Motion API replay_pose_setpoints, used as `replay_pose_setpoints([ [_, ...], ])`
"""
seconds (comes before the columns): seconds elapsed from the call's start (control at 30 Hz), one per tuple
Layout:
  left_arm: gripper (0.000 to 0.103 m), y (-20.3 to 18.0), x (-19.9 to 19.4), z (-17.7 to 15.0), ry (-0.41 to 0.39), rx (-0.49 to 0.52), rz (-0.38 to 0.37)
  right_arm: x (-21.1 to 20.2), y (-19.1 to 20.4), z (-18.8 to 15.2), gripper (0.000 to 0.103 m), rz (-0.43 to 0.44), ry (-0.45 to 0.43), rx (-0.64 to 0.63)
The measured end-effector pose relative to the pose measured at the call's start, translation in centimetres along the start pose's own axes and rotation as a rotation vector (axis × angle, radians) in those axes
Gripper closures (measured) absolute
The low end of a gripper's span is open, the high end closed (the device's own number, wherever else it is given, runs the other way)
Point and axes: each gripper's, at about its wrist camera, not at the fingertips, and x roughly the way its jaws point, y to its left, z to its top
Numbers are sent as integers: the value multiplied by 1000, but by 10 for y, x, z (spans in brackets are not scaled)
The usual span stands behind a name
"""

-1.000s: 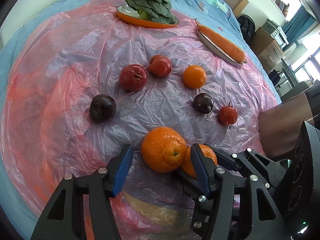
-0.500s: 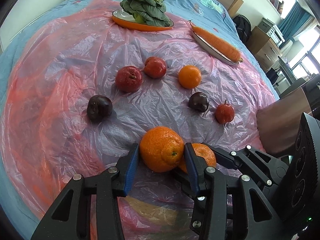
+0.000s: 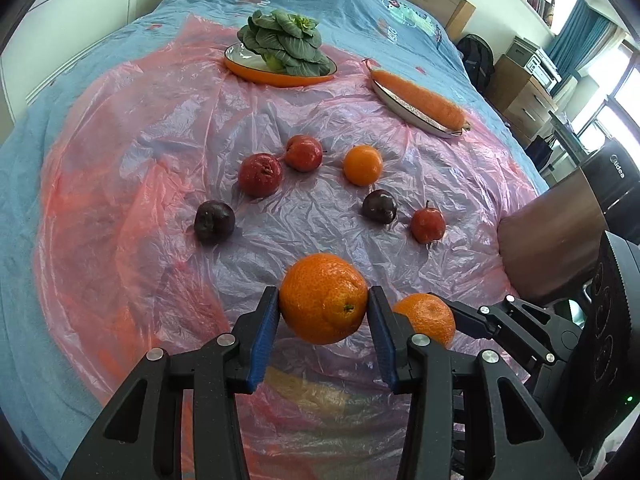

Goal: Organize fruits
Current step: 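Carry both held oranges over the green tray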

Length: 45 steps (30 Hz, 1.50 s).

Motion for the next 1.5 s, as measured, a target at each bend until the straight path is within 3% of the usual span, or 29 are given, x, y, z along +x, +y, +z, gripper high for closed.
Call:
replay_pose_setpoints([
  [0.37, 64, -6, -40, -29, -11, 47, 25, -46, 3, -26, 57, -13, -11, 66],
  [0.77, 64, -32, -67, -74, 16, 101, 25, -99, -6, -80, 57, -36, -25, 161],
  [1.2, 64, -110, -70, -108, 53, 229, -11, -150, -51, -149, 57, -103, -53, 309],
  [1.5, 64, -184, -58, -125, 89, 374, -69, -180, -101, -190, 57, -174, -93, 435],
])
